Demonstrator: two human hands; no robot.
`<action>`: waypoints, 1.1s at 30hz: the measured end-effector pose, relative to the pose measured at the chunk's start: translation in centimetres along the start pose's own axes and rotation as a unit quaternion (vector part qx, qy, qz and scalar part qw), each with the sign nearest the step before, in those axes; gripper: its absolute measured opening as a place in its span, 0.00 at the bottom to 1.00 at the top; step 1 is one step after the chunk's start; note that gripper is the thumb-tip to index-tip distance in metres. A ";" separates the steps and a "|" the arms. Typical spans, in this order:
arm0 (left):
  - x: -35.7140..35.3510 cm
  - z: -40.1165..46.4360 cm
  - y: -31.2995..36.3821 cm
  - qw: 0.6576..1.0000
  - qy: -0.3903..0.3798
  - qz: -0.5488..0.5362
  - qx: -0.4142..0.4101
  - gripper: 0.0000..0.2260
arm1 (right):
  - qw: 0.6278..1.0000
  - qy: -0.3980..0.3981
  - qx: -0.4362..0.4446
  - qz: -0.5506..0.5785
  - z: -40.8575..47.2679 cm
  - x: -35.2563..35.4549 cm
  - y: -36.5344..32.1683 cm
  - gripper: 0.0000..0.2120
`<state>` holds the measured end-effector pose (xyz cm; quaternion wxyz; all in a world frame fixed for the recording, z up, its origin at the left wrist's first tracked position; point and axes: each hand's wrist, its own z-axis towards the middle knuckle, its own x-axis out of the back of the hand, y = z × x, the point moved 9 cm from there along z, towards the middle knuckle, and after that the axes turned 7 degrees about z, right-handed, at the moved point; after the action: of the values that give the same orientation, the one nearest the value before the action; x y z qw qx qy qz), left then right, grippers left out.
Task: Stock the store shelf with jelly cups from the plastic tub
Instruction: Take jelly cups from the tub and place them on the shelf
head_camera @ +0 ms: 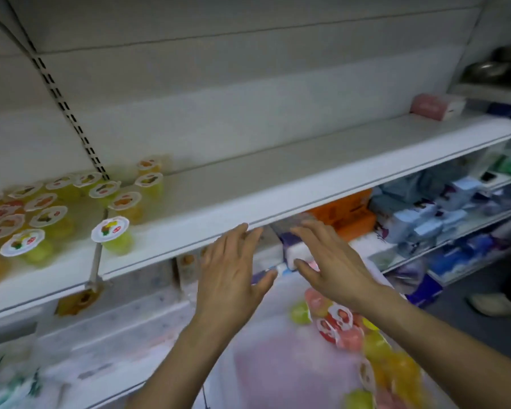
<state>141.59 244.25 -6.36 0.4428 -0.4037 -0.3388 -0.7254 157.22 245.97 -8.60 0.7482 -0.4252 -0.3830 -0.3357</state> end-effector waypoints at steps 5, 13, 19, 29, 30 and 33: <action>-6.9 -3.3 5.0 0.992 -0.110 -0.065 0.017 0.30 | 0.995 -0.056 -0.084 -0.020 -7.6 -1.7 6.6 0.22; -18.9 -8.6 8.5 0.948 -0.272 -0.140 0.083 0.30 | 0.957 -0.178 -0.228 -0.017 -16.2 -6.4 14.3 0.26; -24.1 -8.0 7.3 0.940 -0.300 -0.117 0.114 0.36 | 0.959 -0.225 -0.161 -0.065 -14.4 -9.6 13.6 0.34; -28.8 -7.8 7.2 0.931 -0.345 -0.020 0.117 0.28 | 0.935 -0.282 -0.146 -0.160 -12.5 -14.2 14.1 0.29; -29.0 -8.1 7.2 0.926 -0.355 -0.015 0.129 0.26 | 0.932 -0.286 -0.149 -0.166 -12.6 -14.1 13.9 0.26; -30.3 -9.9 7.2 0.906 -0.388 -0.052 0.160 0.27 | 0.929 -0.296 -0.157 -0.160 -12.8 -14.0 13.6 0.24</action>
<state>153.88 244.36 -36.65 0.2968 -0.5590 -0.6161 -0.4689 165.37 242.65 -30.18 0.4610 -0.5505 -0.5923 -0.3655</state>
